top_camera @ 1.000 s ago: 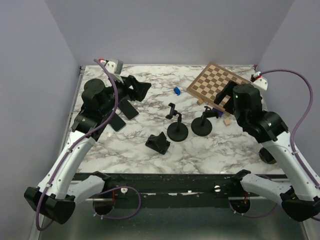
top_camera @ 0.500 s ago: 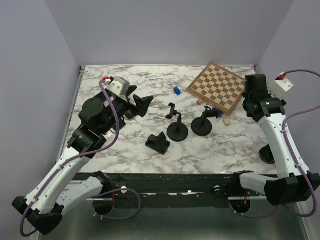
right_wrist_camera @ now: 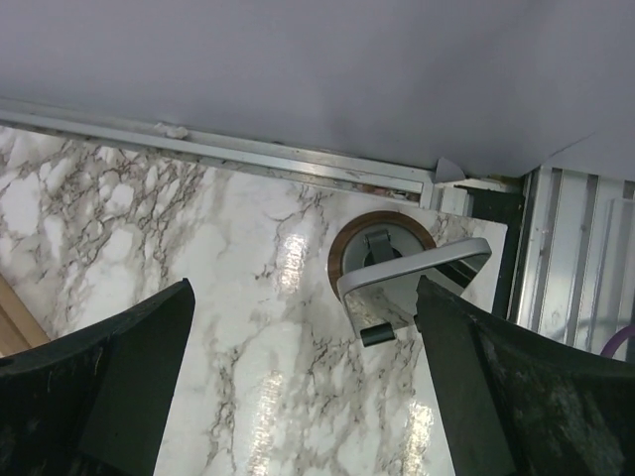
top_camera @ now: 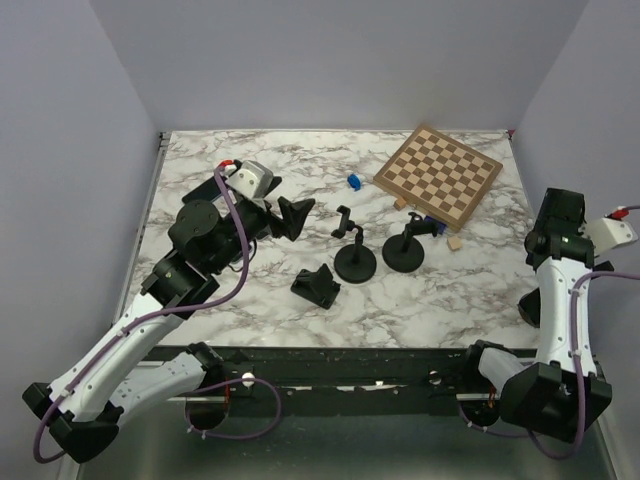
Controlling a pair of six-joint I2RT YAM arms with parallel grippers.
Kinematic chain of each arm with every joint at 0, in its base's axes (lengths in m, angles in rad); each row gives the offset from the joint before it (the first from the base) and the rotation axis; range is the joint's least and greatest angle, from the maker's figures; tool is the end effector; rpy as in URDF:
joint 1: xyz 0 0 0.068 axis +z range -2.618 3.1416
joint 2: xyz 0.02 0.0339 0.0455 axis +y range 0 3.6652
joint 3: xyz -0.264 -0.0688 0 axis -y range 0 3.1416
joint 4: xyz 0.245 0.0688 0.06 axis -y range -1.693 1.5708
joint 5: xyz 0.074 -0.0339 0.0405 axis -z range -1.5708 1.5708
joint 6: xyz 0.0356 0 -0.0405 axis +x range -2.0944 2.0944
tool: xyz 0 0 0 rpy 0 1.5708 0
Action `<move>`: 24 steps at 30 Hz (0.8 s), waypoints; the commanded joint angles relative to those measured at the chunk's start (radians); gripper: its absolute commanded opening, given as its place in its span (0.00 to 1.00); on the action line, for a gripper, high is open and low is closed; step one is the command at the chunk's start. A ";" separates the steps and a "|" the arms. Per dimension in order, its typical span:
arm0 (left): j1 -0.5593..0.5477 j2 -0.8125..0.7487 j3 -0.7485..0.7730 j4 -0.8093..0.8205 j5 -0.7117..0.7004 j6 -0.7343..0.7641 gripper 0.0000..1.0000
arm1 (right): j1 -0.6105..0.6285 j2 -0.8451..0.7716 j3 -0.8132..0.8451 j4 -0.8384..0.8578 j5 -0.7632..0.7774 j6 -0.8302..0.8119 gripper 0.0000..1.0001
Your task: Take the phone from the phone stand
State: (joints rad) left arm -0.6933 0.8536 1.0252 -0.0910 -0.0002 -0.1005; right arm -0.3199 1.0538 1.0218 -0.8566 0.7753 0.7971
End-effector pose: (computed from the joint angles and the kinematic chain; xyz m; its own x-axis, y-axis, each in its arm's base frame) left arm 0.1437 -0.1194 0.4222 -0.0025 -0.1284 -0.9917 0.6419 0.7602 -0.1000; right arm 0.1811 -0.0862 0.3180 -0.0545 0.5563 -0.8292 0.9767 0.2022 0.0714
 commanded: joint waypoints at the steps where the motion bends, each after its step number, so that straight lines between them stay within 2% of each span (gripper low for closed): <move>1: -0.026 -0.001 -0.007 0.019 -0.033 0.019 0.87 | -0.045 -0.040 -0.069 0.068 -0.026 0.009 1.00; 8: -0.059 -0.016 -0.015 0.023 -0.082 0.051 0.89 | -0.073 -0.070 -0.124 0.100 0.008 -0.045 1.00; 14: -0.070 -0.023 -0.010 0.018 -0.064 0.038 0.89 | -0.084 -0.112 -0.167 0.116 0.012 -0.077 1.00; 24: -0.087 -0.027 -0.006 0.014 -0.050 0.024 0.89 | -0.100 -0.126 -0.170 0.123 -0.047 -0.189 1.00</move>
State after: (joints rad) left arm -0.7712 0.8402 1.0225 -0.0906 -0.0494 -0.0715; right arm -0.4122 0.9421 0.8555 -0.7532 0.7612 0.6716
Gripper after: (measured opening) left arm 0.889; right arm 0.998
